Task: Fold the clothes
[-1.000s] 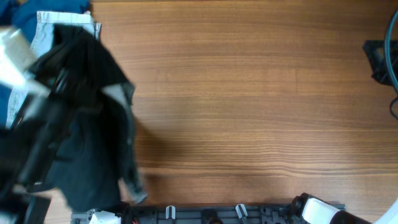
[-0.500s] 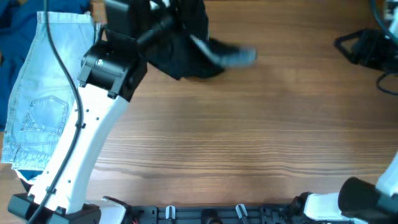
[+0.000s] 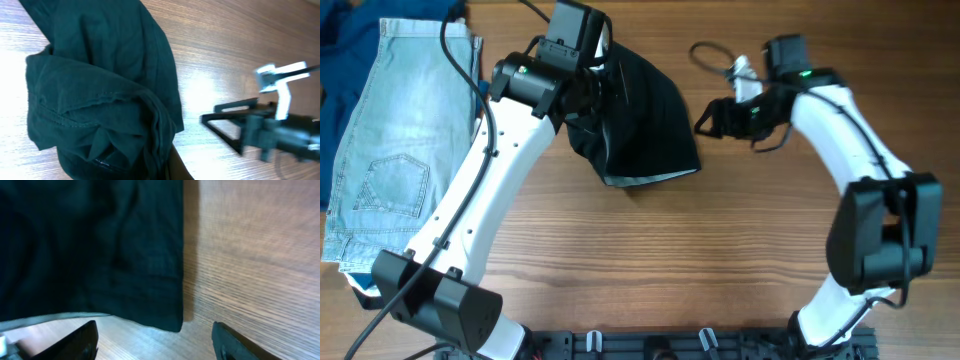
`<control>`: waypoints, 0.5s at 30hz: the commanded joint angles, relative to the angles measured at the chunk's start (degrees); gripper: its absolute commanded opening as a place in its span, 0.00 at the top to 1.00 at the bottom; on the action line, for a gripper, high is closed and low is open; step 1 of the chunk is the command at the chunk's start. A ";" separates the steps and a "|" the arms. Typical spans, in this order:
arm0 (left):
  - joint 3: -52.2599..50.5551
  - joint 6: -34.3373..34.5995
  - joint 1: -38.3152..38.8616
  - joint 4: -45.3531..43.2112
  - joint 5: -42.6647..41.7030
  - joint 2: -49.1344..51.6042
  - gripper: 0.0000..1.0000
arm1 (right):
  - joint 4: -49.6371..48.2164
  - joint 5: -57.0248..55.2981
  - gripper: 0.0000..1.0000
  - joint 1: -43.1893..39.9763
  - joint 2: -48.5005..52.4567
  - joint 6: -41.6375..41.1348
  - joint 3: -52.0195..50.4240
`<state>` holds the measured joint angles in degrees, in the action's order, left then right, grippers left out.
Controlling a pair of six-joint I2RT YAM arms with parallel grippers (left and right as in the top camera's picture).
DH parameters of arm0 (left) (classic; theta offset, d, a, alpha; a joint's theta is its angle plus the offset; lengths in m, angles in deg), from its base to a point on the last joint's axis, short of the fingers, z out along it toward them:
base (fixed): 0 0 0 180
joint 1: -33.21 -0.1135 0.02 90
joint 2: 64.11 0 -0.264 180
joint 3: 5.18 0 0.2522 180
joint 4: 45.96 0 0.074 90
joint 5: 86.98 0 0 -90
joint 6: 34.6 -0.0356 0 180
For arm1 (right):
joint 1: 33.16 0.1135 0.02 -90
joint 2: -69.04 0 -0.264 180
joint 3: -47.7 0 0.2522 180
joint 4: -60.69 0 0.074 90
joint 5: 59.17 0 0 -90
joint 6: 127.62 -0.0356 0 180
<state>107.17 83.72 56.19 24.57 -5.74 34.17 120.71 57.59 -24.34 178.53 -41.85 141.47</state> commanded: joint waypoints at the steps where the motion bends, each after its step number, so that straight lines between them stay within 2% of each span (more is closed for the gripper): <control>1: 0.42 -0.90 -0.46 -0.02 2.45 -0.02 0.96 | -4.04 -12.02 0.25 4.81 1.44 -3.80 -2.47; 6: 0.44 -0.90 -1.90 1.18 2.47 -0.02 0.96 | -10.43 -19.67 0.21 10.16 3.50 -8.28 -5.84; 12: 0.42 -0.92 -3.02 3.13 3.96 -0.02 0.96 | -14.78 -16.81 0.21 13.35 8.35 -10.54 -6.27; 14: 0.44 -0.92 -3.02 3.54 3.98 -0.02 0.96 | -15.10 -16.37 0.23 13.88 8.63 -12.74 -6.27; 15: 0.44 -0.90 -3.02 3.54 3.98 -0.02 0.96 | -15.19 -15.65 0.28 14.12 8.72 -13.35 -6.27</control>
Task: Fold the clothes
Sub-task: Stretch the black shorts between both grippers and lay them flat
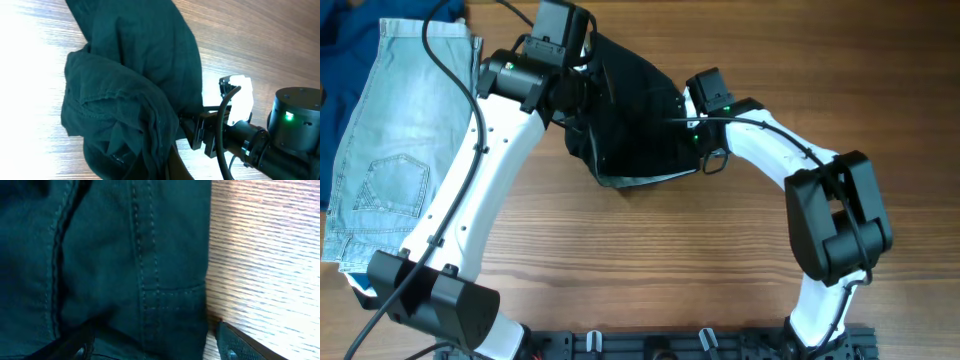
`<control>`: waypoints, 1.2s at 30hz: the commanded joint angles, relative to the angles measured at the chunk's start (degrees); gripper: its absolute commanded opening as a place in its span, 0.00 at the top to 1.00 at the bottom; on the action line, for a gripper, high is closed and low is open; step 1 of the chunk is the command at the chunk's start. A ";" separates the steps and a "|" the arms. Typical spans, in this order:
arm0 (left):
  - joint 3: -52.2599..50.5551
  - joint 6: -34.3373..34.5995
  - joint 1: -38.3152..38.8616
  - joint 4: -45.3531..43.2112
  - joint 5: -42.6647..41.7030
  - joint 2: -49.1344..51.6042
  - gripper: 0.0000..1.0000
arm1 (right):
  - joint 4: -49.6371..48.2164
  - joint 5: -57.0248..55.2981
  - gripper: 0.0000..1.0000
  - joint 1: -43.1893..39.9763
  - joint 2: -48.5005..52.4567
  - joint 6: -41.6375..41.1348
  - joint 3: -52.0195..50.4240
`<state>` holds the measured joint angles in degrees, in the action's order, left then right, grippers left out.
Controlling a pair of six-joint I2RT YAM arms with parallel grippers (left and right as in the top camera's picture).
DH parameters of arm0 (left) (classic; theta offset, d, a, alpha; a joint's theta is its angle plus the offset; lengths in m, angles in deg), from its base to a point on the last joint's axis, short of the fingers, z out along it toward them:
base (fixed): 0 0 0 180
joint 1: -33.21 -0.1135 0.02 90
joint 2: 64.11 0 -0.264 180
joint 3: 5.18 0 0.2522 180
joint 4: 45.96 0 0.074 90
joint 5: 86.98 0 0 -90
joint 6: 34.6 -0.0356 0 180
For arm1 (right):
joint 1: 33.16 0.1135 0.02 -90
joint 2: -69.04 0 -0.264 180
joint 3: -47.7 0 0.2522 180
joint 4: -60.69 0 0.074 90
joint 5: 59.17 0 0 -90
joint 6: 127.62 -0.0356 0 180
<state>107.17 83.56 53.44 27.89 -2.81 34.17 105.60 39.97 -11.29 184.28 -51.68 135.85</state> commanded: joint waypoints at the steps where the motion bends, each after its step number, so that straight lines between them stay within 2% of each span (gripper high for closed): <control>1: 0.42 -0.74 -0.28 0.17 1.14 -0.02 0.96 | -0.02 2.99 0.37 1.18 3.10 -4.11 -0.66; 2: 0.44 -0.74 -0.28 0.20 1.62 -0.02 0.96 | 0.09 4.24 0.62 1.16 3.15 -4.20 -0.66; 3: 0.44 -0.74 -0.28 0.20 1.70 -0.02 0.96 | 0.13 4.72 0.96 1.16 3.15 -5.07 -0.66; 7: 0.44 -0.74 -0.59 -0.07 5.03 -1.01 0.96 | 2.62 5.35 0.96 -2.84 -0.68 -5.51 0.46; 10: 0.44 -0.76 -2.21 -2.10 5.73 -4.15 0.96 | 8.24 7.56 0.96 -11.21 -11.17 -0.63 4.15; 15: 0.44 -2.64 -3.08 -8.85 5.90 -15.30 0.96 | 21.55 10.43 0.96 -28.39 -30.99 5.33 17.81; 19: 0.44 -2.91 -3.02 -12.59 5.25 -25.03 0.96 | 29.92 10.45 0.96 -34.84 -37.73 8.20 27.28; 23: 0.44 -2.93 -0.90 -14.51 5.27 -35.67 0.96 | 34.82 10.45 0.96 -37.92 -43.39 9.42 32.68; 29: 0.44 -2.91 2.51 -11.41 5.27 -45.86 0.96 | 45.92 10.21 0.96 -38.10 -51.43 10.54 38.73; 33: 0.44 -2.86 2.60 -5.86 5.29 -49.46 0.96 | 54.49 8.98 0.96 -38.07 -55.60 11.17 44.11; 36: 0.44 0.44 2.58 3.41 7.56 -49.09 0.96 | 60.98 6.88 0.96 -38.07 -55.93 13.09 47.39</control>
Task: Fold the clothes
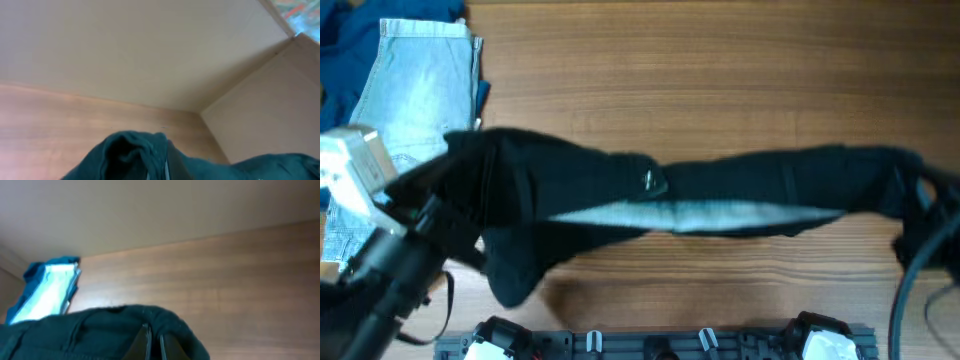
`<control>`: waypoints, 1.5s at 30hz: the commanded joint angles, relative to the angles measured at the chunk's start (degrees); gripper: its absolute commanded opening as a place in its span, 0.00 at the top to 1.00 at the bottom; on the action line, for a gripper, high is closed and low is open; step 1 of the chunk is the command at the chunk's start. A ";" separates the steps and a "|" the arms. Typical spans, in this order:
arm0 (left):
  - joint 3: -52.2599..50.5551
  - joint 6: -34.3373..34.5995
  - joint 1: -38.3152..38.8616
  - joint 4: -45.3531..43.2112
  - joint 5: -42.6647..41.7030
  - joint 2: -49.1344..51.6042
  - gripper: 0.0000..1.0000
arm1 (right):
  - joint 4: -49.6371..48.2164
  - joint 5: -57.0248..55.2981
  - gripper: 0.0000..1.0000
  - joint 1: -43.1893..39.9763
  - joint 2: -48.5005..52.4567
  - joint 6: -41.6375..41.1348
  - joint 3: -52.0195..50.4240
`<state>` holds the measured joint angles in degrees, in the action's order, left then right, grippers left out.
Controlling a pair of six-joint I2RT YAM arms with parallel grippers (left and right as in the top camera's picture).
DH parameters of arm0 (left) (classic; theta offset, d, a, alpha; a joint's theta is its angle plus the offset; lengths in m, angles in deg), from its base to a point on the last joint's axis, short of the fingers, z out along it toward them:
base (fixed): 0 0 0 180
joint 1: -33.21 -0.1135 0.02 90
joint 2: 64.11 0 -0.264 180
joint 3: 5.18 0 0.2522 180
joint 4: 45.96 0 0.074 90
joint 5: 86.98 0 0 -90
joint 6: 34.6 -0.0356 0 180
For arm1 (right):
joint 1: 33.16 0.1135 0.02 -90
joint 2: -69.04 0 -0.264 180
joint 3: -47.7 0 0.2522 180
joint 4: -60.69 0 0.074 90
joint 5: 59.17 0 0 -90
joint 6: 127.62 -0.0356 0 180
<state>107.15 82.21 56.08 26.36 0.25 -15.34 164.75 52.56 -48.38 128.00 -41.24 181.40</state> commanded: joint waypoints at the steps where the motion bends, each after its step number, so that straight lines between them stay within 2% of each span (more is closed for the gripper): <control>1: 0.44 3.72 -0.11 8.66 6.80 1.05 0.96 | 1.81 -5.86 0.96 -0.98 0.46 3.17 1.11; 5: -0.31 8.26 -0.15 17.64 13.18 6.23 0.96 | 1.81 -6.91 0.96 -0.98 5.09 3.91 -2.32; 8: -2.45 8.41 -0.15 16.87 13.68 12.96 0.96 | 1.75 -6.71 0.96 -0.98 12.92 5.18 -5.51; 11: -3.78 8.39 -0.17 12.00 16.70 23.85 0.96 | -2.16 -6.49 0.96 -0.55 24.61 6.47 -6.05; 15: -3.78 7.98 -1.38 -2.14 17.22 40.33 0.96 | -14.99 -4.07 0.96 3.19 40.65 6.58 -6.05; 20: -3.78 7.98 -3.30 -29.44 17.20 61.94 0.96 | -40.52 -3.65 0.96 9.68 60.87 3.19 -6.05; 23: -3.78 7.98 -3.30 -46.53 17.25 71.23 0.78 | -55.45 -3.89 0.96 12.70 68.22 2.01 -6.05; 24: -3.78 7.98 -3.30 -52.74 17.25 73.75 0.61 | -59.84 -4.24 0.93 13.49 70.07 1.99 -6.05; 25: -3.78 7.96 -3.41 -59.43 17.53 76.32 0.38 | -65.02 -4.57 0.55 14.36 72.22 1.97 -6.05; 26: -3.78 7.96 -3.61 -64.41 18.43 77.96 0.15 | -69.13 -4.83 0.29 14.95 73.72 2.05 -6.05; 27: -3.78 7.96 -3.93 -67.73 19.65 78.93 0.00 | -72.30 -5.86 0.07 15.28 74.79 2.03 -6.05; 28: -3.78 7.96 -4.59 -69.94 20.52 79.14 0.00 | -73.66 -6.10 0.00 15.26 74.84 2.03 -6.05; 29: -3.63 7.91 -5.29 -70.47 20.61 78.84 0.00 | -74.12 -6.34 0.00 15.04 74.36 1.97 -5.92; 30: -3.37 6.49 -6.16 -70.10 20.44 78.14 0.00 | -74.29 -6.25 0.00 14.60 73.57 1.86 -5.73; 32: -2.91 2.49 -8.17 -63.43 19.52 74.82 0.00 | -68.87 -6.21 0.00 13.46 69.79 -0.33 -5.57; 34: -2.89 1.88 -9.42 -55.89 17.51 71.41 0.00 | -62.51 -5.99 0.00 13.20 66.60 -1.05 -5.57; 37: -2.89 1.49 -10.40 -41.13 7.17 65.81 0.00 | -49.27 -3.56 0.00 13.22 62.12 0.70 -5.57; 39: -2.89 -3.91 -10.23 -32.98 2.80 64.61 0.00 | -41.55 -2.95 0.00 13.42 61.88 1.31 -5.57; 41: -2.89 -5.05 -10.14 -21.84 2.34 64.59 0.00 | -30.77 -1.27 0.01 13.44 61.96 1.27 -6.08; 45: -2.89 -4.98 -10.14 -4.46 1.95 64.57 0.00 | -16.59 0.17 0.04 14.08 61.70 1.97 -6.08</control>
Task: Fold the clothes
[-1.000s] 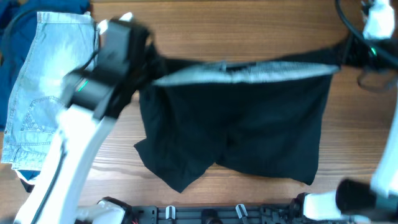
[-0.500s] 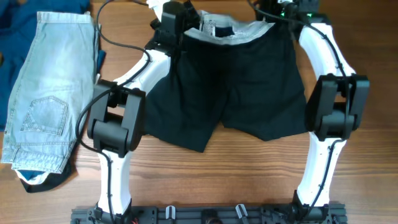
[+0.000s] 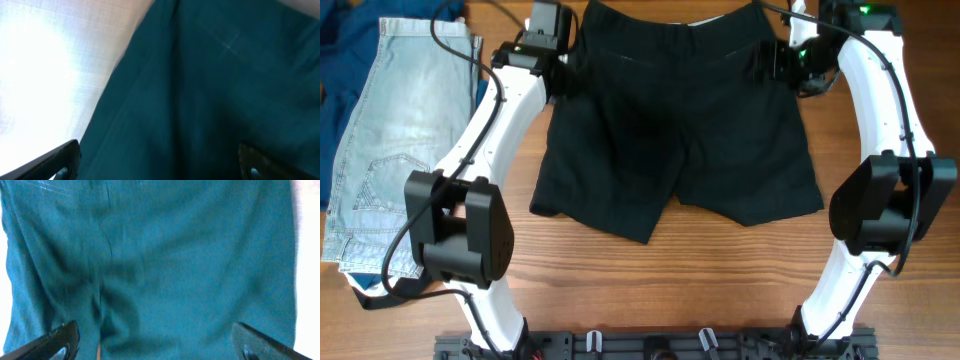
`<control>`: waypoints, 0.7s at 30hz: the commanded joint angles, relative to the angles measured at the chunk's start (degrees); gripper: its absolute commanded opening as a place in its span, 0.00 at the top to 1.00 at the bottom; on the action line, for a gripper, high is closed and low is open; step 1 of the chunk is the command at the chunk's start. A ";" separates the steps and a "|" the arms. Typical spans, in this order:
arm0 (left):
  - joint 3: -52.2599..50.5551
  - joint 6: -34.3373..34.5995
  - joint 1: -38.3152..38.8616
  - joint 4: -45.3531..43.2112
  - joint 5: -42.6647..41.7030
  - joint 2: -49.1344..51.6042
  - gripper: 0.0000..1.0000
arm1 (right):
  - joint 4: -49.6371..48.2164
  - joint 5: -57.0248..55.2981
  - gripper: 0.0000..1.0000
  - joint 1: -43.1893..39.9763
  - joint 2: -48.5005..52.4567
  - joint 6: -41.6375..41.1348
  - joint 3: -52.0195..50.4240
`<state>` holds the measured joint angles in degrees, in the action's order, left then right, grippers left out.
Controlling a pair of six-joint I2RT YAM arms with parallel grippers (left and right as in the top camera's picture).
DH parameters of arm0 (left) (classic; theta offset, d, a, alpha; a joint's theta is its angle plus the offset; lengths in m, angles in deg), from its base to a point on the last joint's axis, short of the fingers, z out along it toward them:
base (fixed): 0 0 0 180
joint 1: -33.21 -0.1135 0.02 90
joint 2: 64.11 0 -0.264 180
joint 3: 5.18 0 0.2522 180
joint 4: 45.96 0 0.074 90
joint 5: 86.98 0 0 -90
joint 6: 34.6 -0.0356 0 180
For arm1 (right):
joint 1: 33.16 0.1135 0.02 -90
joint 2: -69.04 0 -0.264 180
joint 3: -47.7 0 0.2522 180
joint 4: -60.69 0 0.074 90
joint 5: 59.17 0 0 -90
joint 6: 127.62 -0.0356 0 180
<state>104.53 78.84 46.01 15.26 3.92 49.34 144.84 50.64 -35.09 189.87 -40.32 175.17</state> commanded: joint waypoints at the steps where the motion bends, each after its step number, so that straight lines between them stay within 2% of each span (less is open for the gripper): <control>1: -0.26 -1.62 -0.07 10.19 -1.97 -0.11 0.00 | 4.70 2.10 0.04 1.79 -0.48 1.05 0.15; 4: -0.26 -1.62 -0.07 12.90 -2.01 -0.11 0.00 | 7.39 -2.34 0.07 5.97 -3.52 -0.09 0.15; 8: -0.26 -1.68 -0.02 15.54 -4.74 -0.13 0.00 | 10.88 -12.46 0.06 12.20 -13.57 -5.14 -2.75; 10: -0.26 -2.05 0.00 17.05 -4.74 -0.59 0.00 | 9.42 -12.79 0.05 13.99 -20.13 -6.69 -9.92; 13: -0.26 -2.25 -0.35 16.63 -4.52 -1.38 0.00 | 2.19 -10.71 0.05 16.98 -31.74 -10.49 -31.19; 17: -0.26 -2.23 -0.33 14.47 -4.52 -1.38 0.00 | -10.27 -10.36 0.17 20.15 -36.35 -18.78 -54.40; 21: -0.26 -2.25 -0.33 14.43 -4.52 -1.36 0.00 | -19.37 -10.97 0.27 21.11 -36.20 -23.23 -61.96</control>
<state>104.31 77.53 45.90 29.75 0.03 49.25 129.49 40.83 -14.43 154.20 -58.15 115.88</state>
